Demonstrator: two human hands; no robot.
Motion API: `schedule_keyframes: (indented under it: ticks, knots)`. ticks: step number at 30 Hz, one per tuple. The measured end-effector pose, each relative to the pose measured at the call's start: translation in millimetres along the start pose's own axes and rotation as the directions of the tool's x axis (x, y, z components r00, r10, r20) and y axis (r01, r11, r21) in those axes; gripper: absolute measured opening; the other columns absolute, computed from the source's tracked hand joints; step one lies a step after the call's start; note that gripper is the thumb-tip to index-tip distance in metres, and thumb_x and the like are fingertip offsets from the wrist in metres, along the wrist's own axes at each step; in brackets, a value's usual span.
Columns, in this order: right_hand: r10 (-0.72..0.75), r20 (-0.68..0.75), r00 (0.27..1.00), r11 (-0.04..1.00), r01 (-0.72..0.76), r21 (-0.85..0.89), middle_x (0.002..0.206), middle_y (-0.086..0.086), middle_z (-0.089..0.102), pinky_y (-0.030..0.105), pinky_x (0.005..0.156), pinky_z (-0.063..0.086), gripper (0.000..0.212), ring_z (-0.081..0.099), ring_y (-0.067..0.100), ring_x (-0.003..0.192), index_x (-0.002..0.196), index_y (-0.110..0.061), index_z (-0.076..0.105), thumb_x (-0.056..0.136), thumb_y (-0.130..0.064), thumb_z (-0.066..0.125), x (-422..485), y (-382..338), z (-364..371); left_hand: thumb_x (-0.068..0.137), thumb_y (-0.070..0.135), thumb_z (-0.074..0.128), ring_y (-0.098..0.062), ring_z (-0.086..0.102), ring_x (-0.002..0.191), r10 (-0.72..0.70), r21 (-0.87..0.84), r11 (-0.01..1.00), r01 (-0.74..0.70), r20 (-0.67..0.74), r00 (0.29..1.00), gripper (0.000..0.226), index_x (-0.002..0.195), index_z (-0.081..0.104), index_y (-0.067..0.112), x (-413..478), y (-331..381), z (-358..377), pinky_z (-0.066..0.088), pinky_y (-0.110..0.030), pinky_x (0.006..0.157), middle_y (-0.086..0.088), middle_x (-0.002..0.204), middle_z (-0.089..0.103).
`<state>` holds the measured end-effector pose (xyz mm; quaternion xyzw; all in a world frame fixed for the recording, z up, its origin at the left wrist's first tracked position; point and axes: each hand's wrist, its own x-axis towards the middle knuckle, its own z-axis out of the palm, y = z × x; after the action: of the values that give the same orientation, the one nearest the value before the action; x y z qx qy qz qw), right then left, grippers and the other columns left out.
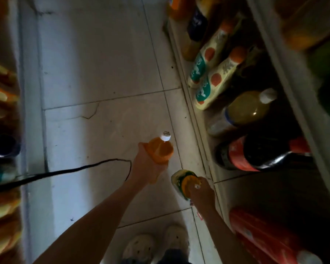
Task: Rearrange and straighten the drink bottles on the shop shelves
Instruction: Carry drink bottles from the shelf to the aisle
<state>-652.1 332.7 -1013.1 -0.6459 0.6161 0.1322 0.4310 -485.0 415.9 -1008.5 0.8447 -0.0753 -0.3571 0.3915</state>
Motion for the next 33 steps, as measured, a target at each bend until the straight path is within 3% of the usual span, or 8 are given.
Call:
schedule_keyframes:
  ticks: [10,13,15,19,22,26,30,33]
  knots:
    - [-0.072,-0.071,0.995,0.997,0.069,-0.033,0.107,0.012,0.064,0.025,0.071,0.042,0.039,0.06,0.027,0.095,0.13,-0.015,0.048,0.092,-0.02,0.055,56.3,20.7,46.1,0.054,0.02,0.089,0.002,0.051,0.074,-0.006,-0.033,0.999,0.008,0.062,0.998,0.076,0.108,0.035,0.022,52.7,-63.5,95.6,0.04,-0.011,0.056,0.009,0.095,0.051]
    - [-0.086,-0.066,0.994,0.996,0.084,-0.034,0.111,0.013,0.063,0.029,0.075,0.046,0.042,0.06,0.027,0.099,0.133,-0.014,0.044,0.092,-0.021,0.053,54.6,25.3,48.6,0.054,0.012,0.09,0.001,0.054,0.066,0.101,-0.06,0.994,-0.096,0.081,0.992,0.058,0.083,0.041,0.026,47.4,-72.8,107.2,0.05,-0.021,0.06,0.009,0.08,0.052]
    - [-0.084,-0.046,0.995,0.996,0.082,-0.033,0.119,0.012,0.059,0.028,0.079,0.045,0.045,0.058,0.026,0.106,0.136,-0.015,0.041,0.093,-0.019,0.053,53.2,30.8,48.2,0.054,0.01,0.091,0.004,0.054,0.059,0.154,-0.064,0.986,-0.151,0.051,0.987,0.059,0.081,0.041,0.026,43.0,-78.9,113.3,0.047,-0.011,0.055,0.013,0.075,0.049]
    - [-0.056,0.038,0.998,0.998,0.057,-0.011,0.13,0.009,0.051,0.02,0.081,0.039,0.059,0.052,0.022,0.116,0.141,-0.015,0.032,0.09,-0.024,0.059,45.5,33.2,41.3,0.051,0.032,0.091,-0.005,0.06,0.076,0.021,0.019,1.0,-0.022,0.058,0.998,0.074,0.104,0.042,0.014,47.1,-89.5,118.3,0.054,-0.022,0.065,0.007,0.09,0.056]
    - [-0.012,0.078,0.997,1.0,0.014,-0.023,0.13,0.009,0.052,0.021,0.079,0.037,0.063,0.053,0.023,0.115,0.142,-0.015,0.028,0.09,-0.03,0.06,26.4,22.9,24.8,0.068,0.035,0.076,-0.027,0.052,0.108,-0.066,0.306,0.95,0.054,0.029,0.997,0.072,0.122,0.04,0.004,40.9,-86.9,116.7,0.045,-0.041,0.09,-0.011,0.117,0.049]
    - [0.005,0.091,0.996,0.996,0.003,-0.086,0.126,0.013,0.055,0.022,0.073,0.034,0.057,0.055,0.029,0.111,0.139,-0.011,0.033,0.091,-0.029,0.057,-19.0,-8.3,-13.2,0.08,0.04,0.067,-0.031,0.041,0.124,-0.28,0.392,0.895,0.213,0.124,0.952,0.078,0.133,0.033,-0.006,9.8,-44.1,88.0,0.038,-0.038,0.103,-0.02,0.136,0.034]
    - [-0.041,0.105,0.994,0.989,0.056,-0.137,0.117,0.014,0.059,0.022,0.071,0.033,0.034,0.055,0.029,0.108,0.121,-0.003,0.05,0.093,-0.021,0.049,-75.2,-57.8,-63.8,0.083,0.027,0.06,-0.03,0.053,0.11,-0.163,0.428,0.9,0.081,0.159,0.974,0.039,0.112,0.049,0.003,-34.1,34.9,46.1,0.047,-0.041,0.092,-0.019,0.123,0.051]
    - [-0.081,0.087,0.993,0.99,0.09,-0.105,0.103,0.013,0.061,0.03,0.074,0.04,0.029,0.057,0.03,0.104,0.11,-0.002,0.056,0.094,-0.023,0.045,-125.7,-100.8,-106.2,0.083,0.019,0.053,-0.029,0.056,0.106,-0.104,0.465,0.884,-0.035,0.269,0.957,0.041,0.122,0.047,0.007,-79.0,124.4,4.7,0.05,-0.039,0.087,-0.013,0.116,0.056]
